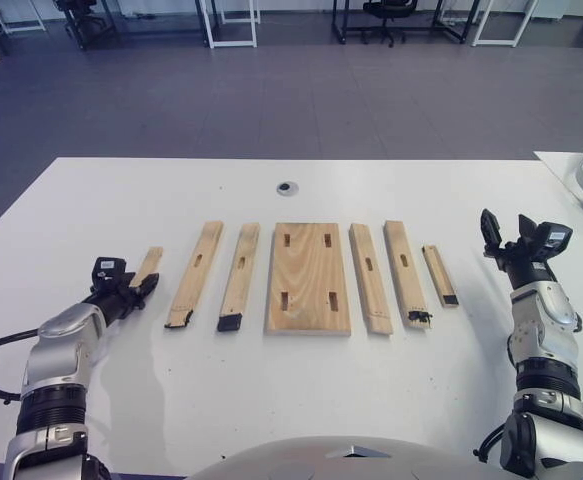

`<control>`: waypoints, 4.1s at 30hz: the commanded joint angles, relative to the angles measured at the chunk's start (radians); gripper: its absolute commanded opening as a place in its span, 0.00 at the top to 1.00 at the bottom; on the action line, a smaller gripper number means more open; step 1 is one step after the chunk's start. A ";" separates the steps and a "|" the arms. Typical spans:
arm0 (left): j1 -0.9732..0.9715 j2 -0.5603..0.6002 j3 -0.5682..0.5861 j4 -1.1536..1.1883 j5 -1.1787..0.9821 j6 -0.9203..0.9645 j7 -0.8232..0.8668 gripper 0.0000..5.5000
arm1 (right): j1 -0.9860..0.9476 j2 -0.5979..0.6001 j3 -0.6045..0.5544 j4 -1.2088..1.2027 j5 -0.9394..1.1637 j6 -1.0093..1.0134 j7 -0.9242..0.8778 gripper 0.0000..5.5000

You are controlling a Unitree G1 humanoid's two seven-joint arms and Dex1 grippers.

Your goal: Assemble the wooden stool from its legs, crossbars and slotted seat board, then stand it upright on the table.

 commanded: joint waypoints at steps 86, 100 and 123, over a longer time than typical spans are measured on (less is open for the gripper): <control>-0.265 -0.168 -0.300 -0.477 0.014 -0.169 -0.077 0.43 | 0.264 0.222 0.385 -0.547 -0.076 0.459 -0.214 0.93; -0.272 -0.164 -0.310 -0.470 0.025 -0.173 -0.081 0.43 | 0.250 0.139 0.458 -0.351 -0.186 0.260 -0.131 0.93; -0.244 -0.204 -0.326 -0.466 0.050 -0.181 -0.050 0.43 | 0.073 0.007 0.488 -0.695 -0.157 0.962 -0.086 0.27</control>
